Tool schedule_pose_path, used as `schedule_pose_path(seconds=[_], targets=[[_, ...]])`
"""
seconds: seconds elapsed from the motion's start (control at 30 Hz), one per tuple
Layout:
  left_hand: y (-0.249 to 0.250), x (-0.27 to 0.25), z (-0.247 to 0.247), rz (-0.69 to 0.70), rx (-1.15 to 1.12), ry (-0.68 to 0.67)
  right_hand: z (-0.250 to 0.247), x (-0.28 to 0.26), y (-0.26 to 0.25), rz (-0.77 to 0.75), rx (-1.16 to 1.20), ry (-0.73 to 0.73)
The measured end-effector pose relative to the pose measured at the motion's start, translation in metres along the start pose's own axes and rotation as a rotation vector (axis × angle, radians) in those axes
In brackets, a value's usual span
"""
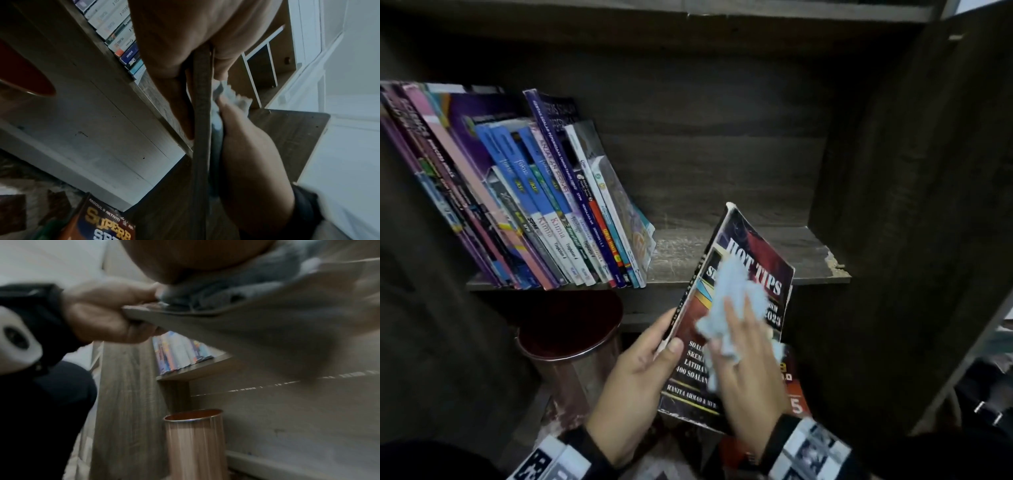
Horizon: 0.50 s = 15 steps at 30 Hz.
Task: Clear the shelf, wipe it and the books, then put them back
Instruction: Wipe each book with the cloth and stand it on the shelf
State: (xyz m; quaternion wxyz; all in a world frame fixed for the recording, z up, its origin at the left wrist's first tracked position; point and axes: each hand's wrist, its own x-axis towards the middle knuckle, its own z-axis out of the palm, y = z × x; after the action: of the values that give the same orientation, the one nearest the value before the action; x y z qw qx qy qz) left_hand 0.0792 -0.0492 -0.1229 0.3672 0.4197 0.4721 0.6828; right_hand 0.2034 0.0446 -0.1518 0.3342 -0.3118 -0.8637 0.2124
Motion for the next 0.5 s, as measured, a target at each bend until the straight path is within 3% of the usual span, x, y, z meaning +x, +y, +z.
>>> schedule_pose_path(seconds=[0.07,0.13,0.17,0.27,0.33,0.4,0.5], targets=[[-0.002,0.0,0.0,0.028,0.144,0.008,0.005,-0.002,-0.008,-0.185,-0.052,-0.058],[-0.003,-0.001,0.001,0.044,0.218,-0.027,-0.002,0.014,0.004,-0.209,-0.04,0.047],[0.0,-0.002,0.002,0.044,0.222,-0.032,-0.006,0.024,0.014,-0.144,-0.013,0.125],[0.01,-0.002,0.005,0.076,0.227,0.021,-0.015,0.045,0.035,0.282,0.194,0.222],[0.014,-0.002,0.006,0.116,0.225,0.082,-0.009,0.042,0.025,0.393,0.364,0.132],[0.013,-0.002,0.005,0.183,0.237,0.15,0.004,0.027,0.007,0.401,0.529,-0.065],[0.008,-0.006,0.008,0.21,0.274,0.153,0.023,0.004,-0.018,0.187,0.646,-0.252]])
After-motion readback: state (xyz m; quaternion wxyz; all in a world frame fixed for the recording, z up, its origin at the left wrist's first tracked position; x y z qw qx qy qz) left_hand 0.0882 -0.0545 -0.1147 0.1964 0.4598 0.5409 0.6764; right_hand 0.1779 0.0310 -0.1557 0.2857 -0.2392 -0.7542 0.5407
